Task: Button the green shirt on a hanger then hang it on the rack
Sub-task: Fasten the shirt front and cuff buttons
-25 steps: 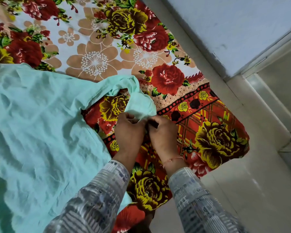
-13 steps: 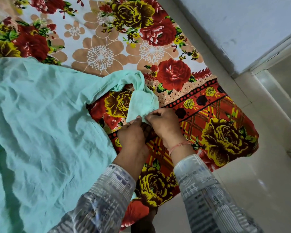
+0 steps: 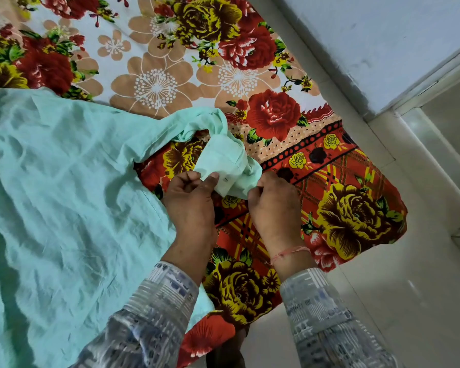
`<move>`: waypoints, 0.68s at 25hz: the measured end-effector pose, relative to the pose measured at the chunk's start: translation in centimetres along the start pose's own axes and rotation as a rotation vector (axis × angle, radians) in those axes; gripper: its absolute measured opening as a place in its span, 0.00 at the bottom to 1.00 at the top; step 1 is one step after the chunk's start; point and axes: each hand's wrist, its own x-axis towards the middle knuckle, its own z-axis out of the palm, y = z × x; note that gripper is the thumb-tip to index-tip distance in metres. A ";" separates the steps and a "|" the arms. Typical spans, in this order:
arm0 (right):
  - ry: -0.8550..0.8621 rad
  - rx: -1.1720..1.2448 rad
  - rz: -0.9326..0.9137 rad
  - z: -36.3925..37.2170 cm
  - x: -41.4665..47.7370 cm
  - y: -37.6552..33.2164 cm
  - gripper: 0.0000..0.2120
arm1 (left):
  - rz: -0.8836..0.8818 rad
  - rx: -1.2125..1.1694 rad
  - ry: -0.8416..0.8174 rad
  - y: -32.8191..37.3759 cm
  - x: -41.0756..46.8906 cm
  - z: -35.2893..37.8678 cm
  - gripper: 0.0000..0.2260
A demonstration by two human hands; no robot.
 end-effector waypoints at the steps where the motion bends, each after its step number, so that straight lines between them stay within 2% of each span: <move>1: 0.013 0.047 -0.032 0.0 0.0 -0.2 0.04 | 0.039 0.022 -0.033 0.0 0.0 -0.2 0.14; 4: 0.021 0.313 -0.051 -0.1 0.0 -1.2 0.02 | 0.085 0.117 -0.174 -0.2 -0.5 -0.3 0.12; 7: 0.007 0.405 -0.042 -0.2 -0.1 -1.6 0.01 | 0.067 0.163 -0.286 -0.1 -0.8 -0.3 0.13; 13: 0.003 0.445 -0.034 0.3 -0.8 -1.2 0.04 | 0.074 0.202 -0.266 0.3 -0.8 -0.8 0.18; 17: 0.001 0.489 0.018 0.5 -1.2 -1.1 0.03 | -0.033 0.061 -0.216 0.4 -0.2 -1.2 0.16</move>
